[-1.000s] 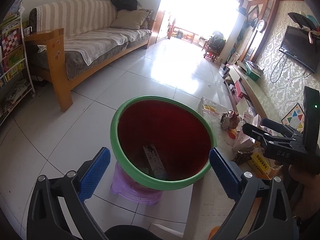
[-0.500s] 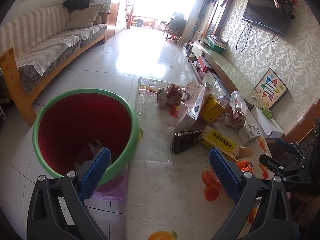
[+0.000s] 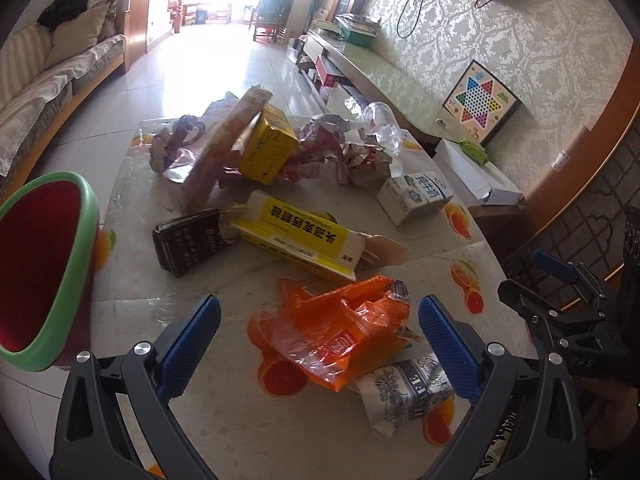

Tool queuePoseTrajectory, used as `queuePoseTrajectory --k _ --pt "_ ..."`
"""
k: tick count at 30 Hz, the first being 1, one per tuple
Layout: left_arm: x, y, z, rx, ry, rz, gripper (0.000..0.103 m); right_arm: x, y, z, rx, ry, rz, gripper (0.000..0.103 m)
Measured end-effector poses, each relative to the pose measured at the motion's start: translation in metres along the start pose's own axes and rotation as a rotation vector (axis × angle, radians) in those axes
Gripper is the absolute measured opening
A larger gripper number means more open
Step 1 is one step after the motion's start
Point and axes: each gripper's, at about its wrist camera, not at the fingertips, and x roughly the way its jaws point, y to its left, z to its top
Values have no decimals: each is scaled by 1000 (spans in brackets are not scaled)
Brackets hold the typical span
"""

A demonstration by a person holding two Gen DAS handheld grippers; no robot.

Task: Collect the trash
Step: 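Move both tools back over the table toward the orange bag and cup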

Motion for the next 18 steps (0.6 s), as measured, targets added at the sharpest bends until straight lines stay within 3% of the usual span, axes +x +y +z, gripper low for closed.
queuePoseTrajectory --k 6,9,12,18 --pt "40 -29 -4 -2 95 33 95 -6 -14 -17 35 2 1 99" --pt "48 -43 -2 73 101 85 95 -9 -21 -23 59 0 6 99" --pt "51 -45 3 128 126 39 95 -12 -27 -27 77 -8 2 99" --pt "53 -40 16 369 184 -85 95 -7 -37 -33 122 2 12 99"
